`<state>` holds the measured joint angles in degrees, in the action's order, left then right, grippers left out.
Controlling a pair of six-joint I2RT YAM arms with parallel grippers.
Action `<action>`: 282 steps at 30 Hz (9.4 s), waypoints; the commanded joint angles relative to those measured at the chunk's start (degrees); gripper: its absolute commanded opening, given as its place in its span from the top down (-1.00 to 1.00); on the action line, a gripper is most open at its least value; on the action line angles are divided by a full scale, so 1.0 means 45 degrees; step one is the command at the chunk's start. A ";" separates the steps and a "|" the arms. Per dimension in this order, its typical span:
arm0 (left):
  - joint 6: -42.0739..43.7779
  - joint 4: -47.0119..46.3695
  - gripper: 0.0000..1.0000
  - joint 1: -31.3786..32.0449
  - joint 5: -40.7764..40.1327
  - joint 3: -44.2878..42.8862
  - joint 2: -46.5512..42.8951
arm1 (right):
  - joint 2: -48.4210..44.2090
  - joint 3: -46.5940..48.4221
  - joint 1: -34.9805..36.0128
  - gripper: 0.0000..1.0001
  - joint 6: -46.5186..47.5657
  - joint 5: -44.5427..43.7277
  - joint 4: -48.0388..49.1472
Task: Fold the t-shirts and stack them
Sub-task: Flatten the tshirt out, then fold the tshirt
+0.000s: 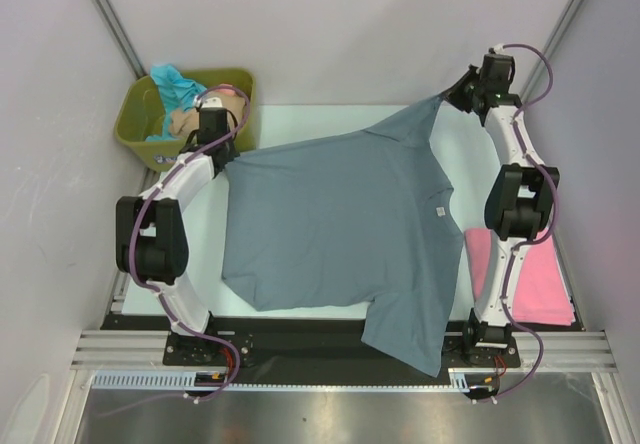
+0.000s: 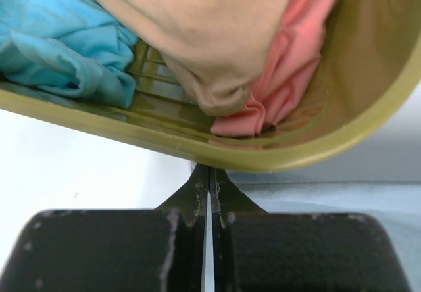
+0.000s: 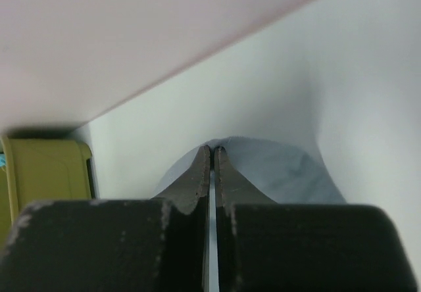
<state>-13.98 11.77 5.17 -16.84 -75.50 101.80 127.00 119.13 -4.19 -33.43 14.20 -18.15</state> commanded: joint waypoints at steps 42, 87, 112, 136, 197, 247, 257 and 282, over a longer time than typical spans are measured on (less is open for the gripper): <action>-0.0468 0.4826 0.99 -0.0153 0.1848 0.2345 -0.2251 | -1.0799 -1.1081 -0.1082 0.99 -0.1223 -0.0108 -0.6630; 0.0235 0.4104 0.99 -0.0231 0.1125 -0.3010 0.0953 | -0.6404 -0.5202 -0.0964 1.00 -0.1770 0.0889 -0.4988; -0.0292 0.3947 0.99 -0.0231 0.1457 0.1193 -0.0494 | -1.0137 -1.1122 -0.1257 0.91 -0.1009 0.0361 -0.5829; -0.0938 0.2349 -0.48 -0.0992 0.2218 0.1389 -0.0457 | -0.5145 -0.8079 -0.0515 -0.33 0.3169 -0.0478 -0.2563; -0.0703 -0.1132 0.47 0.0140 -0.1430 0.2619 -0.0454 | -0.2205 -0.6023 -0.0242 0.14 0.3386 -0.0069 -0.1846; 0.3301 -0.0565 0.06 0.0004 0.0442 0.2052 0.1499 | -0.3301 -0.9365 -0.0730 0.17 0.2898 0.0400 0.0773; 0.3204 -0.0135 0.04 0.0023 0.0422 0.1896 0.1851 | -0.2579 -0.8390 -0.0750 0.13 0.2781 0.0556 0.0988; 0.3204 0.0177 0.07 0.0082 0.0227 0.1701 0.2222 | -0.1814 -0.7020 -0.0750 1.00 0.1804 -0.0730 0.0694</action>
<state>1.85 11.77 6.35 -13.67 -66.63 108.75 121.82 86.91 -7.31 -25.10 15.25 -15.20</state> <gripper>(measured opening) 0.467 0.018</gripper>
